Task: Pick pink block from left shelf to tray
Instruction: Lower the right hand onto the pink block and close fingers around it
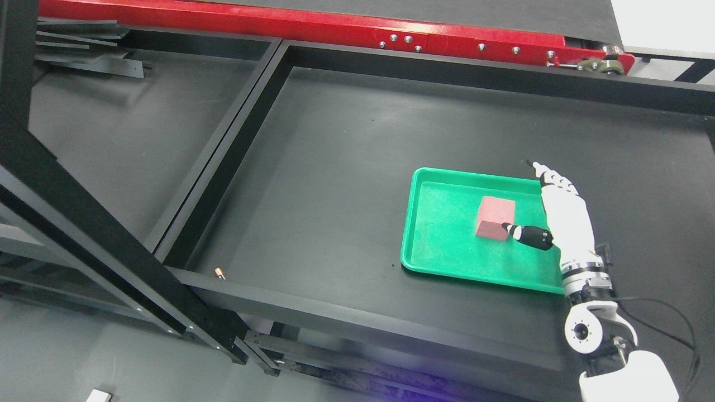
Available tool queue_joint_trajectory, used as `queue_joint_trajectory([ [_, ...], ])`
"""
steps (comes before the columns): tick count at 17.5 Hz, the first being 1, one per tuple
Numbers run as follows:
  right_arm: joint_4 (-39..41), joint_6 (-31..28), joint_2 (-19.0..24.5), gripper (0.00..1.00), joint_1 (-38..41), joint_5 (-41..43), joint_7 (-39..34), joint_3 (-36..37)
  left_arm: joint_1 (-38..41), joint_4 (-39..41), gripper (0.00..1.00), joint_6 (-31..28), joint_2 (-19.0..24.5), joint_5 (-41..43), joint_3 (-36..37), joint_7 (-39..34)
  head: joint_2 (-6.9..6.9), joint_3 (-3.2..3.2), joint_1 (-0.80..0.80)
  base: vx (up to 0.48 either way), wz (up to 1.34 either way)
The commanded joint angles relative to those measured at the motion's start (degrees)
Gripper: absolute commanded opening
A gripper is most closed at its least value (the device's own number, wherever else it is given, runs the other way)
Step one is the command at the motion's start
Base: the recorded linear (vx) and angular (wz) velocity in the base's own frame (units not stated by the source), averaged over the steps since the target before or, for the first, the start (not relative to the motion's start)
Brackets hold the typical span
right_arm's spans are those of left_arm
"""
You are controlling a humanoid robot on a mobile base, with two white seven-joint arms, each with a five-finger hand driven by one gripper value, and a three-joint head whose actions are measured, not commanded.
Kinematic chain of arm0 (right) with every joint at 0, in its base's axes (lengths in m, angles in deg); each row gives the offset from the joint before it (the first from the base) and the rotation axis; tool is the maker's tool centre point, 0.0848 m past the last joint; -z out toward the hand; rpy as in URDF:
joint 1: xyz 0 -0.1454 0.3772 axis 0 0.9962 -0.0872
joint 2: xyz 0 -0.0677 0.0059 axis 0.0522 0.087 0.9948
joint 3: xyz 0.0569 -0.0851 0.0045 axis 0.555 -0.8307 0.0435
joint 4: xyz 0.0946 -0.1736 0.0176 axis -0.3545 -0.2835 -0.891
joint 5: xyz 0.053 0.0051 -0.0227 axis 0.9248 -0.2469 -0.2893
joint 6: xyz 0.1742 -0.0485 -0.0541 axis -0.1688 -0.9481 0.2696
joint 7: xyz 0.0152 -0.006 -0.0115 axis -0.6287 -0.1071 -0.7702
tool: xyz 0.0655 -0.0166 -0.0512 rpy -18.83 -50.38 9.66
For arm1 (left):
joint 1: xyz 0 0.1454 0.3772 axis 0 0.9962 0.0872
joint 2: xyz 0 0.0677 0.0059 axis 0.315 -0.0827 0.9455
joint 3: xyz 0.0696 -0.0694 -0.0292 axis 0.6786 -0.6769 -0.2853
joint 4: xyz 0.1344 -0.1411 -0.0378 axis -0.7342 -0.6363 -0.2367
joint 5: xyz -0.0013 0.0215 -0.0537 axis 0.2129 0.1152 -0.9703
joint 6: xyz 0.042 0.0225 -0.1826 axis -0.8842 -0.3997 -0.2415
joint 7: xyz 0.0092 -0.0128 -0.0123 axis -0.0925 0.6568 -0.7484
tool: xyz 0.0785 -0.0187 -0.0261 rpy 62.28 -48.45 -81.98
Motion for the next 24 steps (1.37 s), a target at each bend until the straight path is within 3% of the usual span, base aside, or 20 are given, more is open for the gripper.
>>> queue_joint_trajectory([
  [1,-1.72,2.57,-1.7,0.99,-1.35,1.05,-5.39,-0.85,1.14,1.0,1.0,-0.03,1.0,0.0,0.0,-0.01,0.0,0.0,0.0,0.062,0.03],
  [14,-7.08,2.84,-1.7,0.99,-3.02,1.76,-12.86,-4.54,1.14,1.0,1.0,-0.03,1.0,0.0,0.0,-0.01,0.0,0.0,0.0,0.054,-0.01],
  [24,-8.75,2.4,-2.58,0.99,-3.11,1.76,-13.48,-5.16,1.14,1.0,1.0,-0.03,1.0,0.0,0.0,-0.01,0.0,0.0,0.0,0.013,-0.02],
])
